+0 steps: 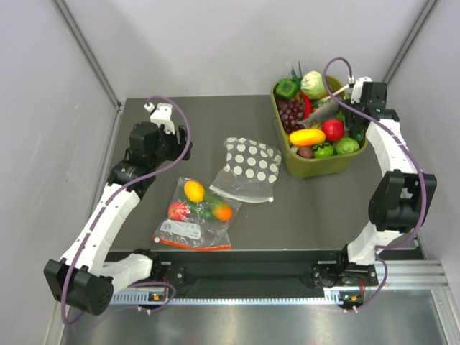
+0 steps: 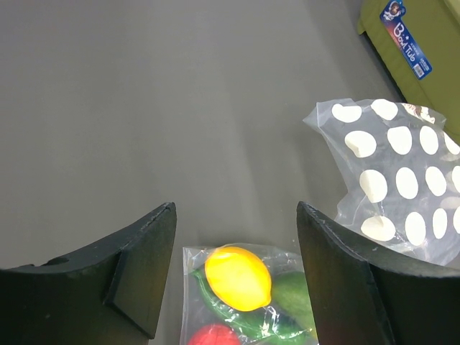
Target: Open the zip-top bag and remove the fake food
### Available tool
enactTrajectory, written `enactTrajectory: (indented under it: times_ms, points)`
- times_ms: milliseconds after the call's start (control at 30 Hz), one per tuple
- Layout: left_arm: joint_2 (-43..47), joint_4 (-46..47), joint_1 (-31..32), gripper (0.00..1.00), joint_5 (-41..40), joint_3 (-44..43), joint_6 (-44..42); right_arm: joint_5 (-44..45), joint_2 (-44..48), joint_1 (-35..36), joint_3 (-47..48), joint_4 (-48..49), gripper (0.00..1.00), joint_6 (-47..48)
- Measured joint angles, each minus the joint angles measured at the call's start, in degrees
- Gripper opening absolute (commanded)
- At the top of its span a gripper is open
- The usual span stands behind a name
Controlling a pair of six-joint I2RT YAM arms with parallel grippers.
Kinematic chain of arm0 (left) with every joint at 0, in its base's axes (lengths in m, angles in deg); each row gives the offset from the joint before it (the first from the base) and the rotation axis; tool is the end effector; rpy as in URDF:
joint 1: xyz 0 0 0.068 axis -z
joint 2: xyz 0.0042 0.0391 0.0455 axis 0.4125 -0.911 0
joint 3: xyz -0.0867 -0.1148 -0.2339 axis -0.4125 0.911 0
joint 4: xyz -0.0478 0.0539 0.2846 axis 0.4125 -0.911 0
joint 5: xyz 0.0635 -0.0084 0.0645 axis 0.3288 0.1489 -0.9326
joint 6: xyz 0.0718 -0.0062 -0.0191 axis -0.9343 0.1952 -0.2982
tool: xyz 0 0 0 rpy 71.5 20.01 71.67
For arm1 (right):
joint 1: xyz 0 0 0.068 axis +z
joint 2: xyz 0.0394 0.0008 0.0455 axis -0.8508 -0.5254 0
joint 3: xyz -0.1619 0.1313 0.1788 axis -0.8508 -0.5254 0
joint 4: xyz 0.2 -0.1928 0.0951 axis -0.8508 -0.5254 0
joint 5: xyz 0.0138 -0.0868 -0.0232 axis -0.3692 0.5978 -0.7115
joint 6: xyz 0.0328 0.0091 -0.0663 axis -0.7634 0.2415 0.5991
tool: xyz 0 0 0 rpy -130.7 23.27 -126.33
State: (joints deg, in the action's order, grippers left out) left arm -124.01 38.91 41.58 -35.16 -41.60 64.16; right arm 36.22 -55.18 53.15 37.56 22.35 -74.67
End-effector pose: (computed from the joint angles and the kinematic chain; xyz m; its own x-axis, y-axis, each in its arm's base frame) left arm 0.2891 -0.0886 0.3559 -0.3968 -0.0130 -0.9178 0.2329 0.9658 -0.1144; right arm 0.4421 -0.0449 0.2988 -0.6569 -0.1669 -0.7352 0.0040 0.9744 -0.2247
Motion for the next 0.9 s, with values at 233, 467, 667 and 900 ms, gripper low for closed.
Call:
enactTrajectory:
  times_ms: [233,467,667,900]
  points:
    - [-0.4,0.0,0.0,0.73,1.5,0.0,-0.1,0.6,-0.2,0.0,-0.6,-0.7,0.56,0.8]
    - [-0.6,0.0,0.0,0.74,1.5,0.0,-0.1,-0.3,-0.2,0.0,-0.9,-1.6,0.71,0.8]
    - [-0.6,0.0,0.0,0.75,1.5,0.2,-0.1,-0.3,1.3,0.0,-2.4,-1.7,0.73,0.7]
    - [-0.6,0.0,0.0,0.75,1.5,0.5,-0.2,-0.2,9.7,0.0,-6.2,-1.8,0.79,-0.5]
